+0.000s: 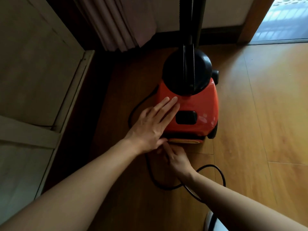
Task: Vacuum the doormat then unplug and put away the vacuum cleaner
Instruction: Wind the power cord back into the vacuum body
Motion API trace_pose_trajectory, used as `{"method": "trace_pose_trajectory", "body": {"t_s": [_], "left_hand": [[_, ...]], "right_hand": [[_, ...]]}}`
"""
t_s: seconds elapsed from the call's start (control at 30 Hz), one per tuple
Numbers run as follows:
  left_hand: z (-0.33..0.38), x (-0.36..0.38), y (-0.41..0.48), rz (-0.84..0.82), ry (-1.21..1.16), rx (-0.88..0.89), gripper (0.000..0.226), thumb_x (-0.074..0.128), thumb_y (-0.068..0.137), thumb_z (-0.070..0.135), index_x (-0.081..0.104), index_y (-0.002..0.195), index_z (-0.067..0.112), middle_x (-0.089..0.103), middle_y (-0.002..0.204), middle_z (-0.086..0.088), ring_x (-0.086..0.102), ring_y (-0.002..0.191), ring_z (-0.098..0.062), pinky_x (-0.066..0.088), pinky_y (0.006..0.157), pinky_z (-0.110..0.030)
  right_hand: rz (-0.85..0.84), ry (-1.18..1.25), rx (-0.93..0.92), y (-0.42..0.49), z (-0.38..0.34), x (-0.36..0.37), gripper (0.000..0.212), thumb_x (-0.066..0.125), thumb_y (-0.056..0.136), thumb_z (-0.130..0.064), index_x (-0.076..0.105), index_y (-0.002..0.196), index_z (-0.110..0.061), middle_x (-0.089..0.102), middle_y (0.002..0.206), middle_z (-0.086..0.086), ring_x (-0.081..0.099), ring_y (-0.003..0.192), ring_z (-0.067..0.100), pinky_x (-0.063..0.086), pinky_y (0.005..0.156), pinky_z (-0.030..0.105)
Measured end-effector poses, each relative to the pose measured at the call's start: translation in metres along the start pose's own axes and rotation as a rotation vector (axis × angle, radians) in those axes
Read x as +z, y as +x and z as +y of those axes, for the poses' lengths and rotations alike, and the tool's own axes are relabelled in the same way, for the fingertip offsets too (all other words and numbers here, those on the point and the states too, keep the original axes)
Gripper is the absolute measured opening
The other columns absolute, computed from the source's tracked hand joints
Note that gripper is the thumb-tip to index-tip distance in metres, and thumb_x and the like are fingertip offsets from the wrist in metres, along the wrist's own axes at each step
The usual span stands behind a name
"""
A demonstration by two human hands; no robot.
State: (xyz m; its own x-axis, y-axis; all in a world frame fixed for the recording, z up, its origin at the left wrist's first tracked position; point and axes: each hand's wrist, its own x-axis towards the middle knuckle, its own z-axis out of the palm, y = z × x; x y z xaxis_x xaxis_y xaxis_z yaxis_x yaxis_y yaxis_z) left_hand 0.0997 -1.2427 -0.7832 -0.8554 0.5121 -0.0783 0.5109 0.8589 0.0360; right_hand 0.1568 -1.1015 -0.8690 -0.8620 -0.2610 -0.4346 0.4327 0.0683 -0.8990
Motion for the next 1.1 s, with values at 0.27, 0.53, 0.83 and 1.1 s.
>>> {"method": "trace_pose_trajectory", "body": {"t_s": [0.27, 0.53, 0.83, 1.1], "left_hand": [[0.003, 0.008, 0.004, 0.043, 0.010, -0.027, 0.128, 0.081, 0.068, 0.051, -0.004, 0.157, 0.018, -0.005, 0.166, -0.001, -0.006, 0.153, -0.019, 0.025, 0.118, -0.052], [-0.002, 0.007, 0.006, 0.054, 0.012, 0.000, 0.127, 0.081, 0.067, 0.055, -0.001, 0.157, 0.019, -0.003, 0.166, -0.002, -0.004, 0.153, -0.020, 0.023, 0.117, -0.048], [-0.003, -0.005, 0.004, 0.045, 0.023, 0.023, 0.126, 0.083, 0.065, 0.053, 0.003, 0.158, 0.021, 0.002, 0.166, -0.001, 0.004, 0.153, -0.020, 0.041, 0.104, -0.047], [0.011, -0.010, 0.002, 0.011, -0.023, -0.023, 0.125, 0.079, 0.069, 0.056, -0.003, 0.158, 0.025, -0.009, 0.166, 0.006, -0.007, 0.153, -0.016, 0.040, 0.107, -0.052]], "right_hand": [[-0.039, -0.027, 0.130, 0.009, 0.012, -0.032, 0.029, 0.054, 0.104, -0.033, 0.068, 0.088, -0.013, 0.058, 0.060, -0.010, 0.052, 0.048, 0.004, 0.039, 0.046, 0.019], [0.242, -0.154, 0.237, -0.012, 0.011, -0.104, 0.027, 0.067, 0.098, -0.038, 0.073, 0.086, -0.014, 0.072, 0.074, -0.004, 0.066, 0.068, 0.016, 0.048, 0.061, 0.030], [0.370, 0.237, 0.450, -0.030, -0.034, -0.127, 0.028, 0.065, 0.098, -0.029, 0.066, 0.078, -0.010, 0.043, 0.059, -0.004, 0.034, 0.049, 0.008, 0.023, 0.047, 0.024], [0.266, 0.843, 0.496, -0.060, -0.071, -0.107, 0.034, 0.038, 0.109, -0.026, 0.057, 0.084, -0.012, 0.035, 0.057, -0.007, 0.028, 0.047, 0.007, 0.025, 0.045, 0.019]]}}
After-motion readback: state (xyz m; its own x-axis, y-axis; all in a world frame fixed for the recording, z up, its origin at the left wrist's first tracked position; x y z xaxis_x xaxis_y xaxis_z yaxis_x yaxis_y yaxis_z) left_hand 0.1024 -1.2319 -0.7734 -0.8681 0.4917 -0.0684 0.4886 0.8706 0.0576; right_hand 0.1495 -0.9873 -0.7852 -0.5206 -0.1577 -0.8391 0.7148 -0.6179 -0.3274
